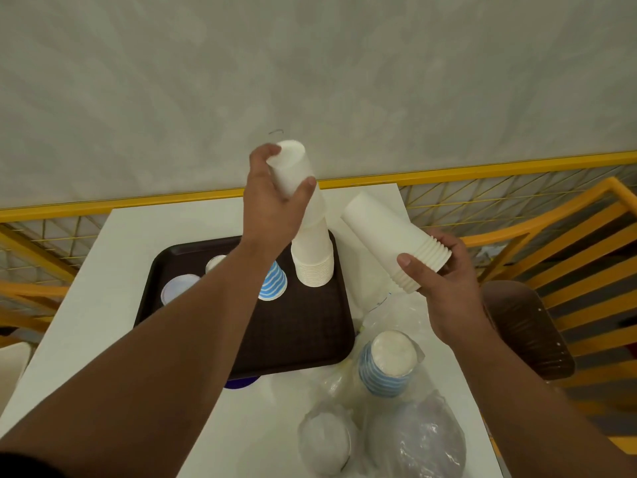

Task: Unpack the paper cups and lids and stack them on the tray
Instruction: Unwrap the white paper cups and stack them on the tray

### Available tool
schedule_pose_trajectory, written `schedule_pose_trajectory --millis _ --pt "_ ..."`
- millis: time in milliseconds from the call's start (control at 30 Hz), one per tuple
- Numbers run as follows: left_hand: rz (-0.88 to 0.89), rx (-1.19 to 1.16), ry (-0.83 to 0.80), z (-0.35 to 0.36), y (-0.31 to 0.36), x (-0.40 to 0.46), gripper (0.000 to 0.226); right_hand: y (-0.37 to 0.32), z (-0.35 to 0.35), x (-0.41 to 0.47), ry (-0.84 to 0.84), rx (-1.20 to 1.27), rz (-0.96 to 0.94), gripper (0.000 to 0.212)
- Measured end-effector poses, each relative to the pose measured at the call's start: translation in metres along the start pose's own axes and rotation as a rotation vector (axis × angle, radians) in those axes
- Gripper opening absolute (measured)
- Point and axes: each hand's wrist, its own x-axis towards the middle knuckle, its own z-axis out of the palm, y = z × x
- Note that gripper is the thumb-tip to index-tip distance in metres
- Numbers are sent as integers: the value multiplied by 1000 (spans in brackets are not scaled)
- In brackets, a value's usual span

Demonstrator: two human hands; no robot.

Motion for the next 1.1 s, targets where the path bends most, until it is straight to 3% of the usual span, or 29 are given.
schedule_pose_trajectory --millis 267,400,467,533,633,733,867,1000,1100 --pt "-45 286 -248 15 -54 -29 49 8 -6 -2 18 -20 36 63" --pt "2 311 -183 10 -47 -34 43 4 -6 -4 2 19 90 75" --pt "15 217 -46 11 -29 -37 41 0 -2 -3 -3 72 127 89" --pt "-140 -54 31 14 -2 -46 38 -4 4 -2 -28 131 145 94" --pt "-471 -478 -153 25 30 -65 42 -8 16 -5 -85 190 162 94" --pt "-592 -687 -254 40 43 -79 49 -10 26 -9 -124 183 169 94" --pt "-651 -774 -151 51 46 -79 63 -12 29 -12 -109 66 90 92" --pt "-682 -772 -71 56 49 -75 49 -15 30 -13 -90 -13 -15 83" --pt "-750 -734 26 56 52 -66 52 -17 28 -13 -105 -102 -92 73"
